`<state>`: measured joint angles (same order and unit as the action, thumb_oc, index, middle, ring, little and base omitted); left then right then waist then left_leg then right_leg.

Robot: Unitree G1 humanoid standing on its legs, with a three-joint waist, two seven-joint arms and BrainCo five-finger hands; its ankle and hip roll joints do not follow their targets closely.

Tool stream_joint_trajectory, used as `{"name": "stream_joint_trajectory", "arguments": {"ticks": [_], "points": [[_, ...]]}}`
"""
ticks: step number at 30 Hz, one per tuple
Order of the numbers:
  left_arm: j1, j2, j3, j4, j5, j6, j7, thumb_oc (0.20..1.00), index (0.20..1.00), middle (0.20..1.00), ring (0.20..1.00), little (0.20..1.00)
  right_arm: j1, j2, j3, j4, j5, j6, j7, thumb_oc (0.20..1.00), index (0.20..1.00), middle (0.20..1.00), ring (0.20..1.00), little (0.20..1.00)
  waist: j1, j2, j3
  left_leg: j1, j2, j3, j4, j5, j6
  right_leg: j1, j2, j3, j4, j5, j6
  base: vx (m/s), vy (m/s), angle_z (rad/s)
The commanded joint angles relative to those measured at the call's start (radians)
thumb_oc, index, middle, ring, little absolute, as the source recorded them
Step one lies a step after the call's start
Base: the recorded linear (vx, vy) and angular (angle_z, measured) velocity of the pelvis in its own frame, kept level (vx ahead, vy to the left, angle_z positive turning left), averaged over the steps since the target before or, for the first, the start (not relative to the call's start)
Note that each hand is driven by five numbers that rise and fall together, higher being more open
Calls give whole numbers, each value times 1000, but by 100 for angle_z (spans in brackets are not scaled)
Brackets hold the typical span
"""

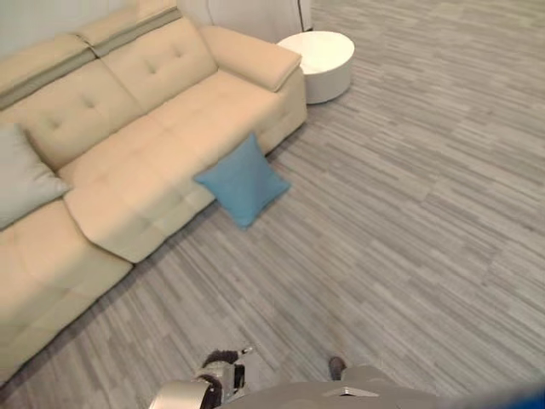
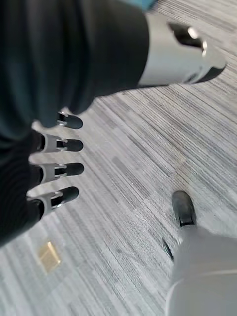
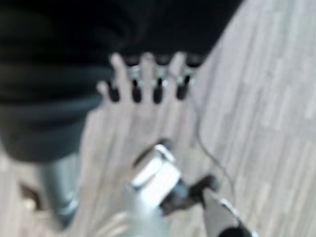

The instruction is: Pick up all the scattered cushions and arrange them neatly on the sofa.

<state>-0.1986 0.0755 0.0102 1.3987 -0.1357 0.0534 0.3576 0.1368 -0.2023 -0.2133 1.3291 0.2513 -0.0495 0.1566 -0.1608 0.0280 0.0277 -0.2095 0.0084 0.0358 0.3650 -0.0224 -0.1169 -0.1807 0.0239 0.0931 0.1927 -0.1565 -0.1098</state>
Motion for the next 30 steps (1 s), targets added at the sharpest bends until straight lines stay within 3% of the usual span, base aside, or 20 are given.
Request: {"name": "stream_joint_trajectory", "arguments": {"ticks": [1, 2, 5, 7, 9, 11, 12, 13, 14, 15, 18, 19, 20, 22, 25, 26, 27, 28, 29, 30], "points": [[0, 1, 46, 41, 3, -6, 30, 1000, 1000, 1000, 1000, 1000, -34, -56, 24, 19, -3, -9, -20, 1000, 1000, 1000, 1000, 1000, 4, -1, -1, -57, -94, -31, 34, -78, 17, 68, -5, 50, -78, 71, 34, 176, -87, 39], [18, 6, 58, 46, 7, -6, 30, 1000, 1000, 1000, 1000, 1000, -63, -59, 35, 1, 0, -10, -33, 1000, 1000, 1000, 1000, 1000, 24, 8, 1, -112, -125, -11, -39, -61, 41, 93, 8, 51, -94, 62, 25, 267, -61, 34], [59, 33, 86, 96, 3, 0, 33, 1000, 1000, 1000, 1000, 1000, -117, -52, 47, -39, 2, -8, -38, 1000, 1000, 1000, 1000, 1000, 56, 16, 4, -119, -89, 80, -199, -14, 67, 207, 17, 63, -166, 51, 19, 365, 2, -1], [115, 60, 130, 134, -16, 3, 42, 1000, 1000, 1000, 1000, 1000, -135, -34, 75, -58, -15, 0, -47, 1000, 1000, 1000, 1000, 1000, 92, 4, -2, -102, -99, 9, -248, 2, 80, 276, 27, 112, -191, 37, 23, 469, 3, 31], [169, 91, 172, 140, -36, -9, 62, 1000, 1000, 1000, 1000, 1000, -79, -4, 97, -91, -28, -18, -58, 1000, 1000, 1000, 1000, 1000, 104, -10, -34, -44, -104, -18, -271, 54, 127, 313, 27, 103, -172, 6, 51, 709, 81, -55], [188, 108, 200, 121, -50, -10, 64, 1000, 1000, 1000, 1000, 1000, -60, 16, 121, -98, -47, -28, -61, 1000, 1000, 1000, 1000, 1000, 120, -39, -51, 29, -139, -49, -292, 39, 168, 290, 13, 56, 34, 10, 140, 578, 119, -23], [188, 107, 201, 121, -50, -9, 64, 1000, 1000, 1000, 1000, 1000, -60, 16, 121, -98, -47, -28, -61, 1000, 1000, 1000, 1000, 1000, 121, -37, -54, 25, -135, -49, -293, 41, 167, 284, 16, 57, 34, 13, 139, 379, 124, 50], [162, 112, 203, 100, -62, -11, 91, 1000, 1000, 1000, 1000, 1000, -55, 13, 128, -113, -51, -40, -62, 1000, 1000, 1000, 1000, 1000, 114, -35, -33, 60, -150, -95, -271, 8, 184, 126, 1, 18, 416, 204, 211, 335, 122, 52], [148, 114, 209, 93, -70, -15, 107, 1000, 1000, 1000, 1000, 1000, -51, 16, 118, -124, -44, -42, -62, 1000, 1000, 1000, 1000, 1000, 107, -18, -28, 79, -137, -118, -274, 0, 183, 42, -1, 15, 496, 214, 191, 424, 138, 17], [139, 114, 220, 89, -81, -19, 121, 1000, 1000, 1000, 1000, 1000, -47, 16, 112, -127, -43, -43, -63, 1000, 1000, 1000, 1000, 1000, 97, -15, -24, 100, -136, -138, -280, -10, 186, -28, -11, 10, 530, 173, 162, 276, 40, 33], [119, 124, 244, 67, -93, -33, 142, 1000, 1000, 1000, 1000, 1000, -27, 19, 114, -123, -52, -44, -63, 1000, 1000, 1000, 1000, 1000, 79, -10, -11, 141, -127, -186, -289, -30, 182, -106, -25, 20, 399, 100, 122, 299, -77, 80], [107, 123, 262, 26, -103, -40, 169, 1000, 1000, 1000, 1000, 1000, -3, 24, 130, -123, -67, -50, -60, 1000, 1000, 1000, 1000, 1000, 53, -10, -4, 193, -133, -251, -304, -49, 174, -134, 4, 97, 160, 119, 128, 482, -221, 98], [90, 120, 282, 5, -118, -46, 198, 1000, 1000, 1000, 1000, 1000, 2, 23, 133, -104, -73, -51, -56, 1000, 1000, 1000, 1000, 1000, 44, -21, -3, 230, -142, -295, -331, -67, 174, -156, 12, 158, -9, 173, 167, 579, -279, 83], [79, 113, 311, 4, -154, -58, 223, 1000, 1000, 1000, 1000, 1000, 2, 18, 129, -58, -71, -49, -52, 1000, 1000, 1000, 1000, 1000, 41, -28, -3, 255, -141, -331, -335, -86, 167, -131, 6, 175, -54, 201, 180, 330, -219, 72], [100, 106, 382, 9, -212, -72, 236, 1000, 1000, 1000, 1000, 1000, 11, 13, 131, 0, -76, -57, -58, 1000, 1000, 1000, 1000, 1000, 44, -36, -20, 283, -113, -361, -322, -130, 142, -69, 2, 183, -61, 204, 141, 279, -299, 129], [123, 96, 433, 3, -249, -75, 240, 1000, 1000, 1000, 1000, 1000, 16, 9, 124, 1, -72, -65, -49, 1000, 1000, 1000, 1000, 1000, 44, -39, -33, 286, -89, -351, -296, -160, 107, -44, 6, 166, -65, 192, 115, 221, -296, 60], [124, 96, 433, 2, -249, -75, 240, 1000, 1000, 1000, 1000, 1000, 16, 9, 124, 1, -72, -65, -49, 1000, 1000, 1000, 1000, 1000, 43, -42, -35, 280, -92, -351, -296, -156, 106, -47, 2, 166, -69, 197, 116, 301, -368, 32], [131, 106, 509, 18, -310, -94, 252, 1000, 1000, 1000, 1000, 1000, 18, 9, 108, -20, -56, -75, -39, 1000, 1000, 1000, 1000, 1000, 33, -50, -39, 257, -73, -293, -202, -184, 61, -6, 8, 141, -72, 175, 93, 189, -235, 34], [127, 115, 547, 26, -338, -102, 263, 1000, 1000, 1000, 1000, 1000, 18, 10, 110, -31, -57, -82, -45, 1000, 1000, 1000, 1000, 1000, 26, -61, -42, 227, -62, -241, -146, -189, 45, 2, -2, 128, -75, 172, 91, 296, -317, 55], [124, 136, 628, 47, -399, -124, 286, 1000, 1000, 1000, 1000, 1000, 24, 9, 140, -69, -82, -94, -66, 1000, 1000, 1000, 1000, 1000, 18, -75, -36, 185, -7, -104, -78, -205, 39, 29, -14, 97, -66, 139, 82, 204, -184, 89]]}}
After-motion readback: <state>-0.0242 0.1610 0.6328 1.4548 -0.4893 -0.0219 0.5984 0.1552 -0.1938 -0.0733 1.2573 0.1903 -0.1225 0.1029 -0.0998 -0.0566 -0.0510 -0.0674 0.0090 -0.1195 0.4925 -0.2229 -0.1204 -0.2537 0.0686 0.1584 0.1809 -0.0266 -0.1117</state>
